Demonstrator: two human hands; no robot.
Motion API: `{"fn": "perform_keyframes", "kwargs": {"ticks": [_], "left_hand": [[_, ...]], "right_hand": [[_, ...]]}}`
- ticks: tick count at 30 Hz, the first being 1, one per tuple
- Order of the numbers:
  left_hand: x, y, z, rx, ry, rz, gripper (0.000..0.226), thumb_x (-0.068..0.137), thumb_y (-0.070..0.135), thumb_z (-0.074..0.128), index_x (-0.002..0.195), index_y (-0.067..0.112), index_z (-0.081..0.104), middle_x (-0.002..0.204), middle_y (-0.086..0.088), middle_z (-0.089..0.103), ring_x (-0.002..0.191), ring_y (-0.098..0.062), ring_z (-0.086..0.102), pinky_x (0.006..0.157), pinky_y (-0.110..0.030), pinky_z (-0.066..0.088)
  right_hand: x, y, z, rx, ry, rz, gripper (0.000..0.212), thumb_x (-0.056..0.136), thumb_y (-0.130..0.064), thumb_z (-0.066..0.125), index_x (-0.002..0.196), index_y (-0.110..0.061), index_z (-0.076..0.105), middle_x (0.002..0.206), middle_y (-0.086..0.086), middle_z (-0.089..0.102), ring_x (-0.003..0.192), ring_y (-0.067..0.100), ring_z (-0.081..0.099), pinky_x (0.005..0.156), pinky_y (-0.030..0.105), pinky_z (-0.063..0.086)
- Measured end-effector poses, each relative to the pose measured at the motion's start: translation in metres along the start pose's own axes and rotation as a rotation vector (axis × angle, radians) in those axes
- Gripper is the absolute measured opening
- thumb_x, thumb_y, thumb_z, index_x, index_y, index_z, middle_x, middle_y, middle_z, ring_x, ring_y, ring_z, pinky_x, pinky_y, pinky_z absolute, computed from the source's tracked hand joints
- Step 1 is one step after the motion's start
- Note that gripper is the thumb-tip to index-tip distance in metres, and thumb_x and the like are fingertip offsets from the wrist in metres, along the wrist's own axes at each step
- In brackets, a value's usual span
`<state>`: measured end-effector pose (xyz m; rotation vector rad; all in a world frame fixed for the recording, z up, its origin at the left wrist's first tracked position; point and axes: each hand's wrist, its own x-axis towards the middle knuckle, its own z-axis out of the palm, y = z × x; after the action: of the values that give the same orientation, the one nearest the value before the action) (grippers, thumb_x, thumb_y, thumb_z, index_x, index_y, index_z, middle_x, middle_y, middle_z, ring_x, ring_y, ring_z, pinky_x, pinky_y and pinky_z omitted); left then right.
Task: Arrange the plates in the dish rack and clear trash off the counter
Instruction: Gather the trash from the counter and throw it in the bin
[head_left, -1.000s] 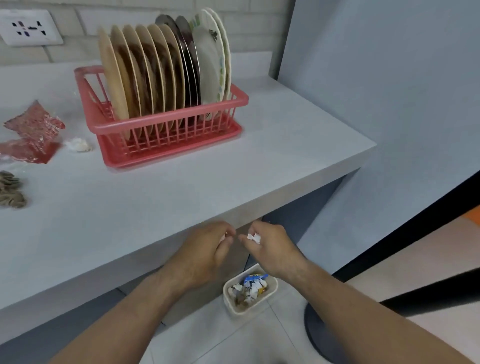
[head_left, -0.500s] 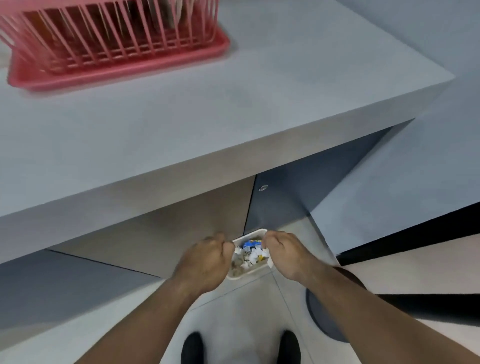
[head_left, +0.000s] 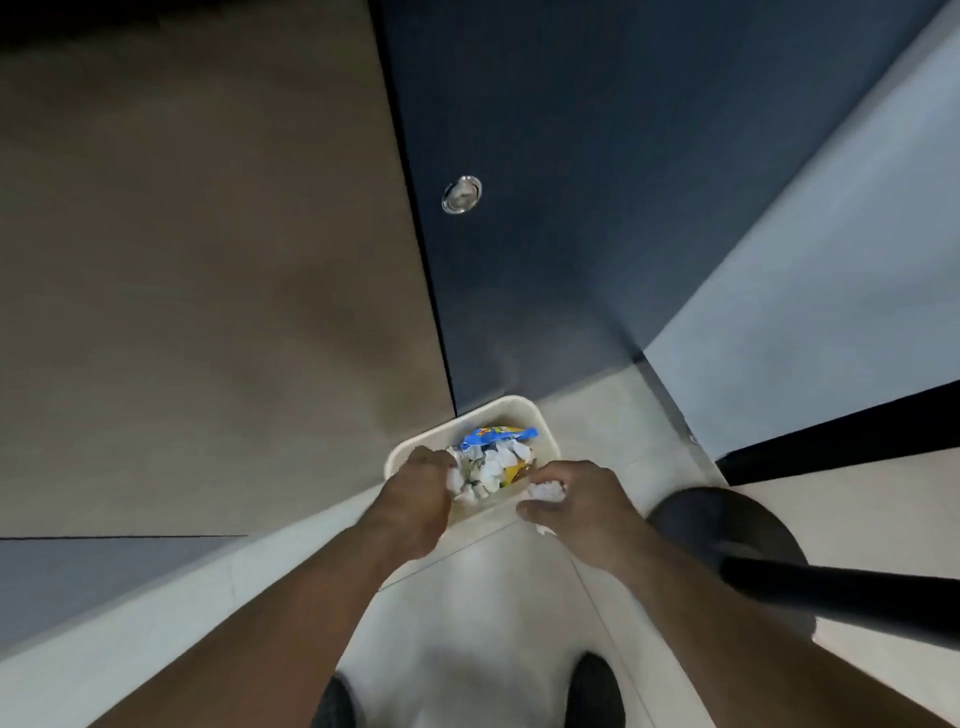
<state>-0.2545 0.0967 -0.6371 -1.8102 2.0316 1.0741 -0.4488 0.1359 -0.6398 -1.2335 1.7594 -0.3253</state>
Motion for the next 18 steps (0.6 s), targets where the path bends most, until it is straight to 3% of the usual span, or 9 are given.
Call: {"fn": "perform_keyframes", "kwargs": {"ticks": [2, 4, 7, 9, 11, 15, 18], "left_hand": [[0.037, -0.011, 0.031, 0.050, -0.006, 0.013, 0.037, 0.092, 0.014, 0.050, 0.129, 0.018, 0.049, 0.127, -0.005, 0.037, 0.098, -0.021, 0.056, 0.083, -0.020, 0.041], [0.063, -0.017, 0.048, 0.087, 0.004, -0.008, 0.041, 0.093, 0.017, 0.050, 0.134, 0.019, 0.046, 0.127, -0.007, 0.036, 0.102, -0.026, 0.058, 0.089, -0.031, 0.045], [0.094, -0.029, 0.075, 0.155, 0.004, -0.042, 0.061, 0.096, 0.027, 0.050, 0.149, 0.020, 0.020, 0.142, -0.008, 0.033, 0.120, -0.030, 0.050, 0.094, -0.036, 0.044], [0.102, -0.036, 0.086, 0.140, 0.021, -0.064, 0.062, 0.098, 0.031, 0.046, 0.150, 0.019, 0.015, 0.154, -0.006, 0.022, 0.134, -0.030, 0.036, 0.105, -0.038, 0.037], [0.099, -0.040, 0.086, 0.118, 0.087, -0.042, 0.051, 0.099, 0.031, 0.041, 0.147, 0.019, 0.027, 0.153, -0.004, 0.026, 0.136, -0.027, 0.034, 0.107, -0.038, 0.035], [0.081, -0.047, 0.065, 0.116, 0.243, 0.040, 0.034, 0.097, 0.035, 0.043, 0.126, 0.022, 0.055, 0.127, 0.002, 0.054, 0.115, -0.021, 0.051, 0.091, -0.035, 0.047], [0.067, -0.053, 0.054, 0.121, 0.338, 0.093, 0.031, 0.097, 0.038, 0.046, 0.123, 0.026, 0.059, 0.122, 0.008, 0.057, 0.112, -0.016, 0.053, 0.089, -0.028, 0.045]], "right_hand": [[0.015, 0.026, 0.015, 0.045, 0.020, 0.005, 0.021, 0.075, -0.023, 0.082, 0.094, -0.024, 0.073, 0.094, -0.004, 0.066, 0.072, -0.004, 0.055, 0.059, 0.003, 0.039], [0.027, 0.039, 0.021, 0.076, 0.012, 0.007, 0.028, 0.075, -0.022, 0.082, 0.101, -0.026, 0.071, 0.098, -0.004, 0.066, 0.071, -0.003, 0.057, 0.058, 0.004, 0.042], [0.045, 0.054, 0.031, 0.102, 0.004, 0.033, 0.035, 0.075, -0.023, 0.081, 0.106, -0.027, 0.063, 0.094, -0.001, 0.062, 0.068, 0.013, 0.059, 0.058, 0.023, 0.053], [0.056, 0.060, 0.035, 0.073, 0.024, 0.049, 0.034, 0.075, -0.026, 0.080, 0.102, -0.026, 0.060, 0.094, -0.001, 0.061, 0.070, 0.016, 0.059, 0.056, 0.027, 0.051], [0.064, 0.061, 0.040, 0.038, 0.026, 0.041, 0.033, 0.075, -0.028, 0.080, 0.100, -0.025, 0.058, 0.096, -0.001, 0.062, 0.070, 0.015, 0.058, 0.055, 0.024, 0.045], [0.087, 0.043, 0.049, -0.044, 0.033, -0.050, 0.031, 0.076, -0.021, 0.078, 0.102, -0.023, 0.062, 0.083, -0.004, 0.055, 0.063, 0.008, 0.048, 0.052, 0.018, 0.038], [0.115, 0.029, 0.066, -0.112, -0.002, -0.124, 0.039, 0.078, -0.020, 0.077, 0.114, -0.022, 0.063, 0.096, -0.001, 0.061, 0.082, 0.017, 0.057, 0.070, 0.026, 0.048]]}}
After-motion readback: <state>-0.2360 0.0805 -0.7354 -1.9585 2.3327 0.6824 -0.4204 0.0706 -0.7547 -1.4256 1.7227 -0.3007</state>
